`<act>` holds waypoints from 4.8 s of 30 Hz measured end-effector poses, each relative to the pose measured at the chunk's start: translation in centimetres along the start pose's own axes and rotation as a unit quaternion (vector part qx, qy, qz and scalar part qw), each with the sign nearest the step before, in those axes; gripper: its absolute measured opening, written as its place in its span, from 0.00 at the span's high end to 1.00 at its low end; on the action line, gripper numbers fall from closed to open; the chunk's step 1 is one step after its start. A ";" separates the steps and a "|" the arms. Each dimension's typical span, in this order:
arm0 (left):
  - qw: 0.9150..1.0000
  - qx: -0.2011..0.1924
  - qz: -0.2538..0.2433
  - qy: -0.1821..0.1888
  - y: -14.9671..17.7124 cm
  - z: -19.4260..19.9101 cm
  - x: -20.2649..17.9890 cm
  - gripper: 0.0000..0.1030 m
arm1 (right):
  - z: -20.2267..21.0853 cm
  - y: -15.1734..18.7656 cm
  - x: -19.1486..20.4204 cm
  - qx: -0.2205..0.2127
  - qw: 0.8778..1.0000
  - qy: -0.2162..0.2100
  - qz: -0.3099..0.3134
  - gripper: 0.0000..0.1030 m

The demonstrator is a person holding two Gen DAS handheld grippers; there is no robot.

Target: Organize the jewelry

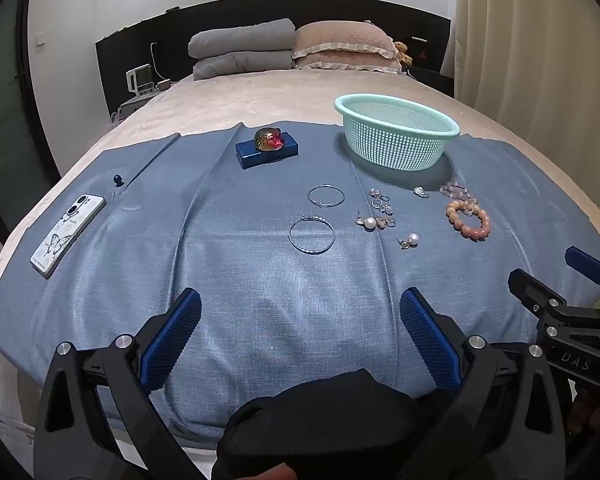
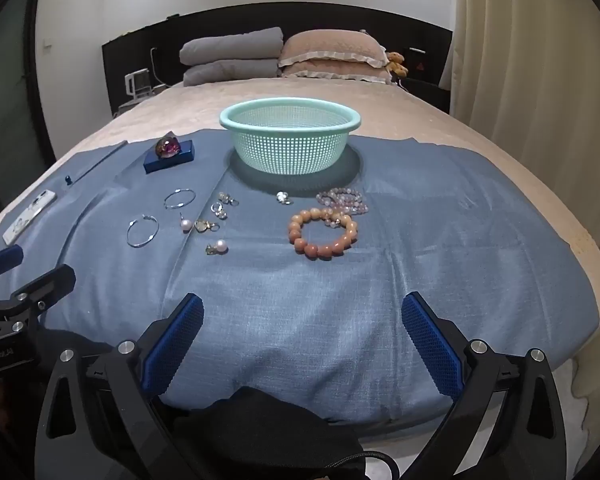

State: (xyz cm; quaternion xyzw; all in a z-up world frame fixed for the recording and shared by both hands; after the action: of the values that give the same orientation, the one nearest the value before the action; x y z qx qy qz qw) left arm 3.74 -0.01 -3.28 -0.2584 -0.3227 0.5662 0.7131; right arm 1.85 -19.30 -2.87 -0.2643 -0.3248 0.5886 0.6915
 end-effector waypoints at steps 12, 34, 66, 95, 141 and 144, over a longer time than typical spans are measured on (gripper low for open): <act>1.000 0.004 0.002 0.003 0.0 -0.5 0.5 0.06 | 0.0 0.2 0.1 0.000 1.000 -0.002 -0.003 0.07; 1.000 0.008 0.003 0.003 0.2 -0.2 0.1 0.05 | -0.1 0.3 0.2 0.006 1.000 -0.001 0.001 0.07; 1.000 0.015 0.003 0.010 0.3 -0.5 -0.1 0.06 | -0.3 0.4 0.3 0.009 1.000 -0.003 0.001 0.07; 1.000 0.018 -0.001 0.013 0.4 -0.5 -0.2 0.06 | -0.6 0.5 0.3 0.014 1.000 0.000 0.000 0.07; 0.986 0.122 -0.092 0.064 -3.9 -12.9 1.5 0.06 | -12.2 -5.5 -3.5 0.084 0.995 -0.049 -0.017 0.07; 0.985 0.127 -0.094 0.066 -3.4 -14.6 1.7 0.04 | -13.7 -4.7 -4.2 0.098 0.993 -0.055 -0.038 0.07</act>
State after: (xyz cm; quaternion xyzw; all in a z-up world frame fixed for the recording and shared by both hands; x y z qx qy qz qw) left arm 17.19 0.81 -10.11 -0.1708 -0.2230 0.5149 0.8100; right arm 14.89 -24.02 -8.82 -0.1500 -0.3129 0.6044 0.7172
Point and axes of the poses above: each gripper's, at about its wrist camera, not at the fingertips, and z roughly against the way its jaws point, x to its left, y to its underside, the point moved 5 cm from there along -z, roughly the way its jaws point, and after that the axes turned 11 degrees about -z, right-handed, at the moved point
